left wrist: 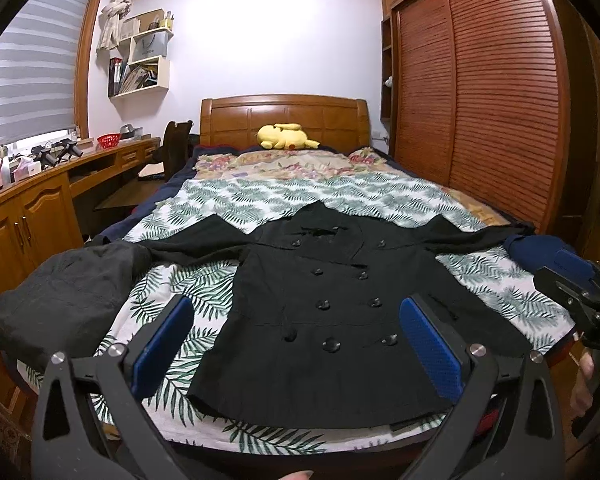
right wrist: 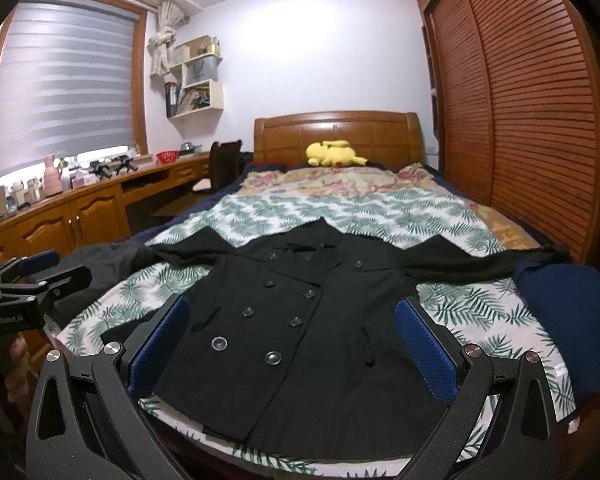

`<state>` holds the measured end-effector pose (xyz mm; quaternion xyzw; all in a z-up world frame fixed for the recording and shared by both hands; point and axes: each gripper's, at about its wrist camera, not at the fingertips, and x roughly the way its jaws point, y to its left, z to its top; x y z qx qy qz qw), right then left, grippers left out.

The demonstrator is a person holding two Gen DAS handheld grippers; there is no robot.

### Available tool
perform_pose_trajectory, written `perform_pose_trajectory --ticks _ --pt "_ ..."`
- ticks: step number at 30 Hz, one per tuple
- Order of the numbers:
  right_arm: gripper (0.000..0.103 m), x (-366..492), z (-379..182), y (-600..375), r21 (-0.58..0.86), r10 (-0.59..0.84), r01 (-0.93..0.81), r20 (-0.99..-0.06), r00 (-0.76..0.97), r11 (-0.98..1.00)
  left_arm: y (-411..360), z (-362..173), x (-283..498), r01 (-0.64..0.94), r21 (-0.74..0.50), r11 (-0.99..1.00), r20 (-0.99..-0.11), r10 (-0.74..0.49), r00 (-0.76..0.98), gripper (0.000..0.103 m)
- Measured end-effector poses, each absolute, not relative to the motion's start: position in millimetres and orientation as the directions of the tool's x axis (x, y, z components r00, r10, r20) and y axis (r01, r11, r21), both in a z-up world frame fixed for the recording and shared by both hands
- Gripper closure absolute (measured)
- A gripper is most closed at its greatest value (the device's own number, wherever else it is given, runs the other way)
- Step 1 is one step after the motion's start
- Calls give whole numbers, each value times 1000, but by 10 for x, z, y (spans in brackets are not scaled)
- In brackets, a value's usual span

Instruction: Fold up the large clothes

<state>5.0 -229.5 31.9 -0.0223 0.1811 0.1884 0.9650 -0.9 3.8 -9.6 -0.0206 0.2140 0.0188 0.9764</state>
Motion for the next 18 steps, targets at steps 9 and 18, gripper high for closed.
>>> perform_pose_trajectory --ticks 9,18 --pt "0 368 62 -2118 34 385 -408 -410 827 913 322 -362 216 -72 -51 996 -469 40 882 0" --pt "0 589 -13 -1977 29 410 -437 -406 817 899 563 -506 372 -86 -62 994 -494 45 868 0"
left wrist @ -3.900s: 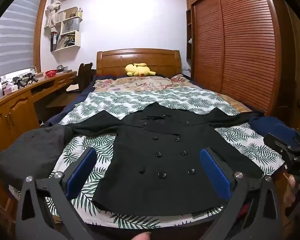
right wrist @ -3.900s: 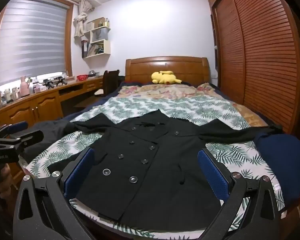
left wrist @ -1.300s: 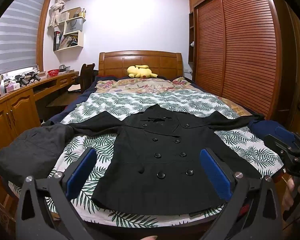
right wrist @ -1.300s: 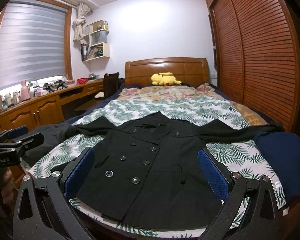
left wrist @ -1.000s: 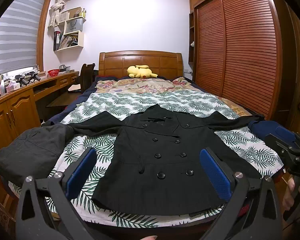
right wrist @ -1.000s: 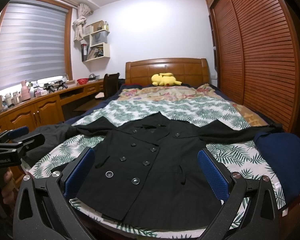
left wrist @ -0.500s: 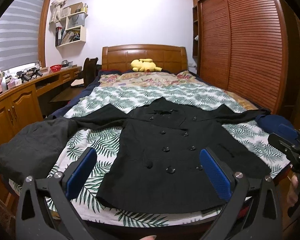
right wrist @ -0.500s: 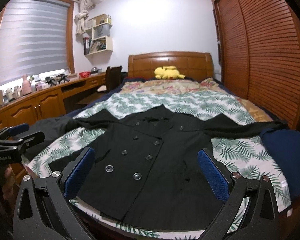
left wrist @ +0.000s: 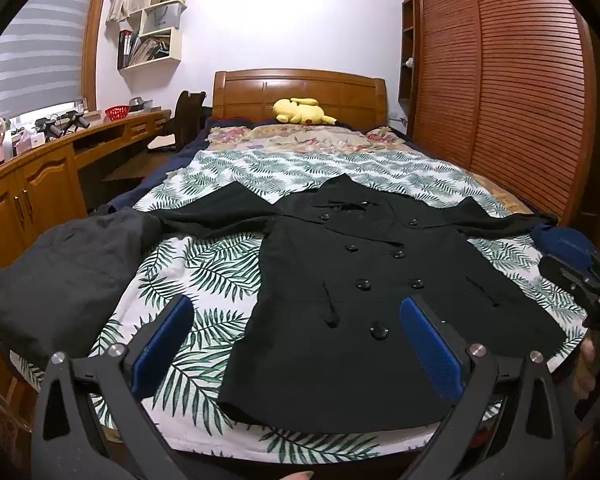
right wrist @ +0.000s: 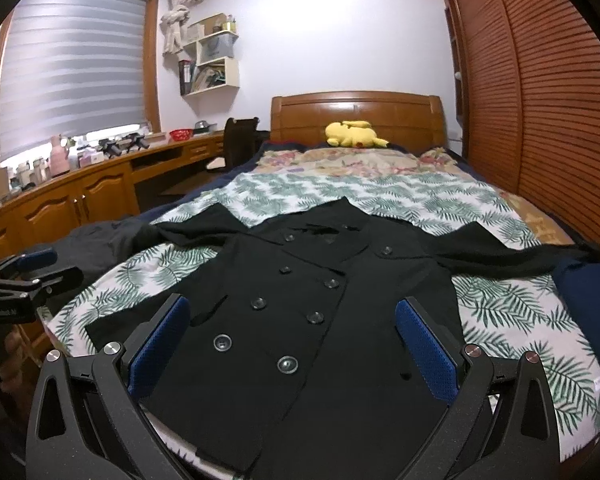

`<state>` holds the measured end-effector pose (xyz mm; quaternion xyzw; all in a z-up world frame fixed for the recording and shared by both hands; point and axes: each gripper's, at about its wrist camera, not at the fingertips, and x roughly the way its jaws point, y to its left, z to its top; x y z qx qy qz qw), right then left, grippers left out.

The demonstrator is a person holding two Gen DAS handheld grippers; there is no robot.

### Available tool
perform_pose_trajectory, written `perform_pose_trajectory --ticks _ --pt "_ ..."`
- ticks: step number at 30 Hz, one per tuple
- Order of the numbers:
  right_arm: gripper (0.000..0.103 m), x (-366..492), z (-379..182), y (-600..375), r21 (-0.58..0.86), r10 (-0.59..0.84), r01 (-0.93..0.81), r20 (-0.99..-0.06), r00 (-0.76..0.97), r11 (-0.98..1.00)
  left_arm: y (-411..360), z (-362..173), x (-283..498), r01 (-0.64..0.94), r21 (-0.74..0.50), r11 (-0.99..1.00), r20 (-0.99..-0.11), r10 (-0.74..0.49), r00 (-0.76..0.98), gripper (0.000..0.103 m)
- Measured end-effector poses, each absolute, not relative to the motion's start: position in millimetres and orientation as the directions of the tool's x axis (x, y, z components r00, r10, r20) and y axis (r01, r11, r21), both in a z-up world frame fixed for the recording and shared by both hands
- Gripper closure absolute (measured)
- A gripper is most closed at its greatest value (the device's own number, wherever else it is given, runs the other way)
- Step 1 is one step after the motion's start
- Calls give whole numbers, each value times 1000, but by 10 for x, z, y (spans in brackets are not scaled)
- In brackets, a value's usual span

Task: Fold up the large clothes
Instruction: 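Move the left gripper to the black coat sleeve cuff and close on it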

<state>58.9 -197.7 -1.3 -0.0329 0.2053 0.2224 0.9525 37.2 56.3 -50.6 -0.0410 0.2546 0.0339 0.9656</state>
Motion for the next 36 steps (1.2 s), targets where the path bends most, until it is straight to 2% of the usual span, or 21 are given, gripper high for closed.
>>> perform_pose_trajectory --ticks 6,16,27,36 --pt "0 741 -54 -1885 18 426 -459 -404 809 888 682 -597 501 -92 -48 995 -503 56 863 0" --pt "0 1242 -287 -1661 11 447 -489 -425 787 872 1025 -844 946 -106 -10 994 -582 80 809 0" --pt "0 1849 -228 -1303 26 484 -524 -424 765 851 1564 -857 1546 -130 -44 991 -638 72 767 0" --pt "0 2366 -531 -943 1 489 -559 -487 724 829 1830 -919 2139 -136 -22 990 -670 86 737 0"
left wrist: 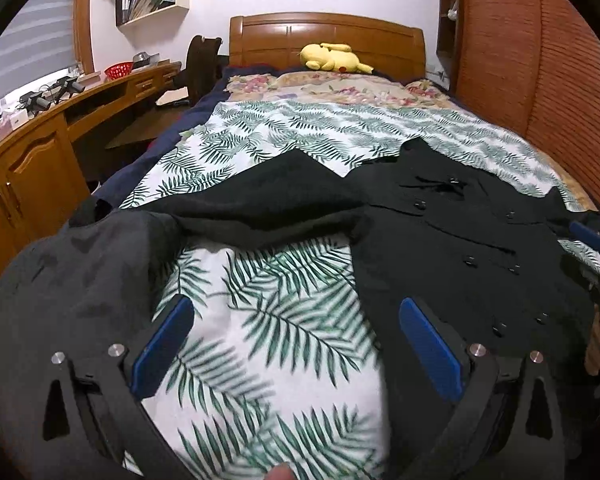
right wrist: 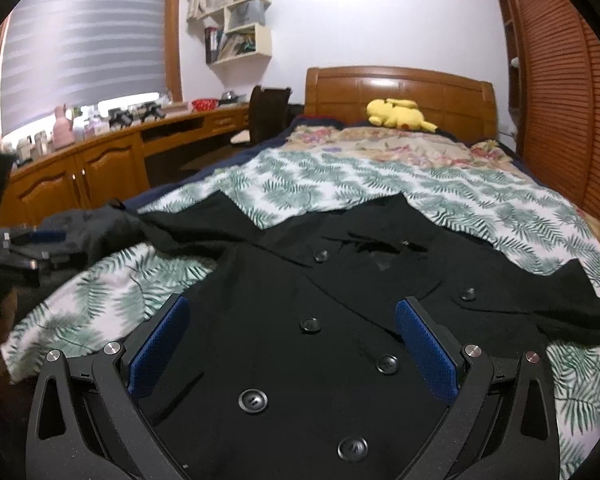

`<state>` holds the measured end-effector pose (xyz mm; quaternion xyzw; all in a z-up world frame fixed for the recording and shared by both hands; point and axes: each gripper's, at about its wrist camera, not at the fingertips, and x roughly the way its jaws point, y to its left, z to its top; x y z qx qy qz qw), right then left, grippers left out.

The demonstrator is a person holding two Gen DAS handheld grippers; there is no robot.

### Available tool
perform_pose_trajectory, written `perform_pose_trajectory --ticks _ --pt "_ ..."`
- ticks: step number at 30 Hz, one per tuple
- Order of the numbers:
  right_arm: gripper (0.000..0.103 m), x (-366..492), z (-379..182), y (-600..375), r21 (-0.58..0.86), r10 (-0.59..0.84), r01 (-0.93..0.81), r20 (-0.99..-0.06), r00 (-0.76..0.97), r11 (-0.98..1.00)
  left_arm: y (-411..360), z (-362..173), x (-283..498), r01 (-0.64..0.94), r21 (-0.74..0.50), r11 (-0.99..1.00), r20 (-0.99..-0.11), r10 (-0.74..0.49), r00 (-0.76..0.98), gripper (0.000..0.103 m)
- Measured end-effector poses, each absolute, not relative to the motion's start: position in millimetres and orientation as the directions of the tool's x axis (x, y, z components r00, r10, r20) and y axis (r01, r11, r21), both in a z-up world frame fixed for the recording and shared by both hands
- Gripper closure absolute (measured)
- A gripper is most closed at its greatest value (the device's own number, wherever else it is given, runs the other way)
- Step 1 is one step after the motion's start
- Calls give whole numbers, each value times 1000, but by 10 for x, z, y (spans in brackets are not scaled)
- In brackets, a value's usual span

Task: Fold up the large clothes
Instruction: 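Move the left gripper to the black coat sleeve cuff and close on it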

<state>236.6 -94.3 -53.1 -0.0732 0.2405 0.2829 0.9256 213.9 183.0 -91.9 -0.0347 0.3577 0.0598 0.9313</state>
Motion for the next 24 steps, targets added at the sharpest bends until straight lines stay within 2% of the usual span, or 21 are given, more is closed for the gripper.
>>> perform_pose_trajectory --ticks 5,8,18,24 --pt "0 2571 -888 -898 -1 478 -571 -546 688 821 1961 -1027 2485 -140 -26 990 -697 83 712 0" --pt "0 2641 -1020 -880 17 479 -580 -585 654 814 2103 -1091 2703 -151 -76 986 -707 54 705 0" --pt "0 2672 -1141 -805 -10 457 -589 -619 638 808 2620 -1365 3385 -277 -116 954 -745 101 660 23" --pt "0 2710 -1166 -809 -1 455 -587 -630 629 809 2870 -1610 3551 -355 -125 927 -790 123 600 23"
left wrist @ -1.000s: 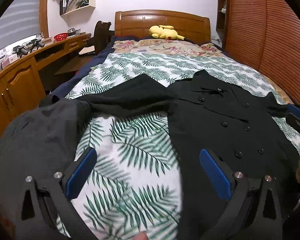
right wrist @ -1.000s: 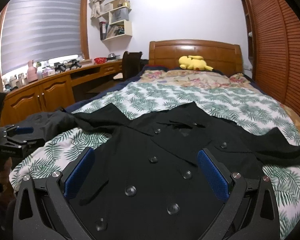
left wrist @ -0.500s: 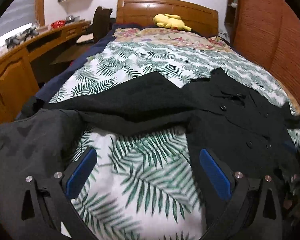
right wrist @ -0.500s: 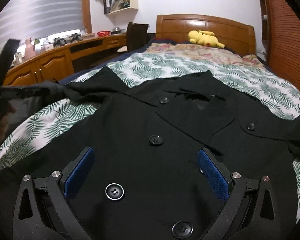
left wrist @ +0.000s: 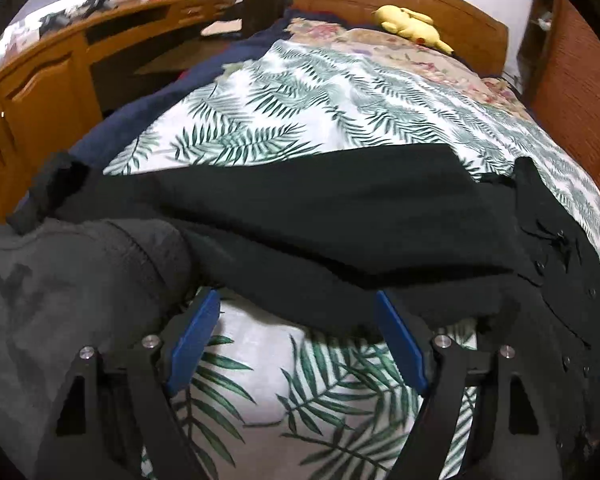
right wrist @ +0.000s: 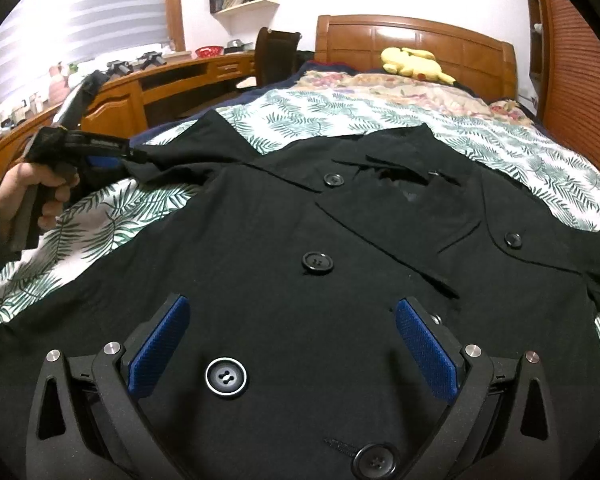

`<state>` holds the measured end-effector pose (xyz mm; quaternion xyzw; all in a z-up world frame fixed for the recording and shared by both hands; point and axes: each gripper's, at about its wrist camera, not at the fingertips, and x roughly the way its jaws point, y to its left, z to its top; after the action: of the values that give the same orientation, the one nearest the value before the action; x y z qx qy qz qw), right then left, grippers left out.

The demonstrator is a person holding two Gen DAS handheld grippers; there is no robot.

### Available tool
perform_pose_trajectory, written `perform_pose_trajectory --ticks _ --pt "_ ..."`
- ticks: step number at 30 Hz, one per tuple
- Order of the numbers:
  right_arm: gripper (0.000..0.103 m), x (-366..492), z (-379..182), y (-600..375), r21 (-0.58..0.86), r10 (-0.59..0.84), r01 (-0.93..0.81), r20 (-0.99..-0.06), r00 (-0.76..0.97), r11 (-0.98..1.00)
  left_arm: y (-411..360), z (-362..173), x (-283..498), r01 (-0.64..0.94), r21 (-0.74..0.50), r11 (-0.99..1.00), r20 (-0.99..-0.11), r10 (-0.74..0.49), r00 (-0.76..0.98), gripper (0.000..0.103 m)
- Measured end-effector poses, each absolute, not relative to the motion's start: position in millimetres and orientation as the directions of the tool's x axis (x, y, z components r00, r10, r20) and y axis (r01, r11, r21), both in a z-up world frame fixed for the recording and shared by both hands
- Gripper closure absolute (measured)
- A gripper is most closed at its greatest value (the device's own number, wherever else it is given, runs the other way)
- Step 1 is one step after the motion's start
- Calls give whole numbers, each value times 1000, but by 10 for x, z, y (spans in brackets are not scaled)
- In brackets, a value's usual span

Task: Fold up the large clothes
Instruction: 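Move the left gripper to the black coat sleeve cuff and close on it, then lift the held sleeve with the left gripper and carry it across the coat body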

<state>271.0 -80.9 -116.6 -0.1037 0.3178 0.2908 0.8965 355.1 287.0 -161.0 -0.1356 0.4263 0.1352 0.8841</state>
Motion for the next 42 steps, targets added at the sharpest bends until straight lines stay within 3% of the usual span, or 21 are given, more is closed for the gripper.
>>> perform_pose_trajectory --ticks 3,7,15,17,19,22,33,38,42 --pt "0 2699 -1171 -784 -13 450 -589 -631 631 808 2884 -1649 3586 -360 -119 925 -791 131 597 24" --pt "0 2705 -1180 -778 -13 448 -589 -635 629 808 2859 -1677 3673 -365 -107 925 -799 138 585 41" --pt "0 2704 -1180 -774 -13 447 -588 -636 629 809 2932 -1841 3693 -410 -153 899 -829 109 549 42" --pt "0 2702 -1177 -771 -13 446 -588 -636 629 809 2944 -1815 3696 -398 -177 900 -817 91 569 61" --pt "0 2705 -1181 -771 -14 446 -588 -637 629 809 2934 -1771 3729 -384 -191 904 -804 81 590 88" --pt "0 2702 -1179 -769 -15 445 -588 -637 629 809 2815 -1668 3832 -349 -119 930 -797 120 592 99" --pt "0 2707 -1147 -820 17 462 -586 -633 621 810 1730 -596 3605 -131 -25 991 -722 73 688 102" --pt "0 2667 -1115 -867 40 484 -598 -631 606 801 1200 -347 3425 -43 47 998 -734 64 676 101" --pt "0 2620 -1092 -885 45 493 -605 -629 601 795 1050 -350 3310 -24 7 1000 -755 22 656 98"
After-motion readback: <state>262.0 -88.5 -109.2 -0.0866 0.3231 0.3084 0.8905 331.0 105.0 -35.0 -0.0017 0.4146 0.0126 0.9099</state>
